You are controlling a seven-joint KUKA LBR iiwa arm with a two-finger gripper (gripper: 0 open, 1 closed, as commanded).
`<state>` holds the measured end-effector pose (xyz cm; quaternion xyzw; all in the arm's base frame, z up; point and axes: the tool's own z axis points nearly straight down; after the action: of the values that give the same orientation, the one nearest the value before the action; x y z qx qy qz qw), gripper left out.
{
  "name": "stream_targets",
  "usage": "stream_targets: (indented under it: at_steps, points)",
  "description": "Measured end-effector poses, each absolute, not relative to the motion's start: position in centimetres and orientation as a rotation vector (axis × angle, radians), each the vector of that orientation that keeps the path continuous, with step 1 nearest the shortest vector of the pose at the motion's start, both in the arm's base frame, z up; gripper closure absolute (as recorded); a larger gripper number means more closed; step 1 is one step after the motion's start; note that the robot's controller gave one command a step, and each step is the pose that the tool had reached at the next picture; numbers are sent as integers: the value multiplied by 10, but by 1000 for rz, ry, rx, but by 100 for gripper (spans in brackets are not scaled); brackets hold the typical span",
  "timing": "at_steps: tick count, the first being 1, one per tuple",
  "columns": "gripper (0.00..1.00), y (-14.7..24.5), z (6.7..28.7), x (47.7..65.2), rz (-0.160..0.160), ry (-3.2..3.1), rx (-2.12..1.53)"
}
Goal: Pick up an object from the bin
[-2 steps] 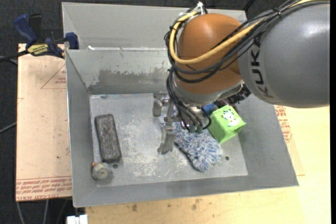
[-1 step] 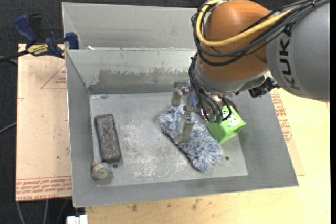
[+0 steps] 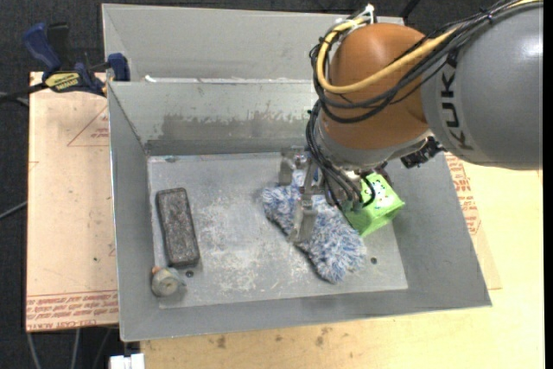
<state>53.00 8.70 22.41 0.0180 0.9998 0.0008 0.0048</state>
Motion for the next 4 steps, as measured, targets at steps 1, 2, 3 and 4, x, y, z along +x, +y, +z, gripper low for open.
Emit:
stream_targets:
  at_steps: [1, 2, 3, 4]
  points:
    - [0, 53, 164, 553, 3, 3132, -145]
    - [0, 32, 131, 557, -2, 3143, -139]
    - [0, 43, 117, 573, 1, 3133, -161]
    - [100, 56, 71, 581, 4, 3132, -165]
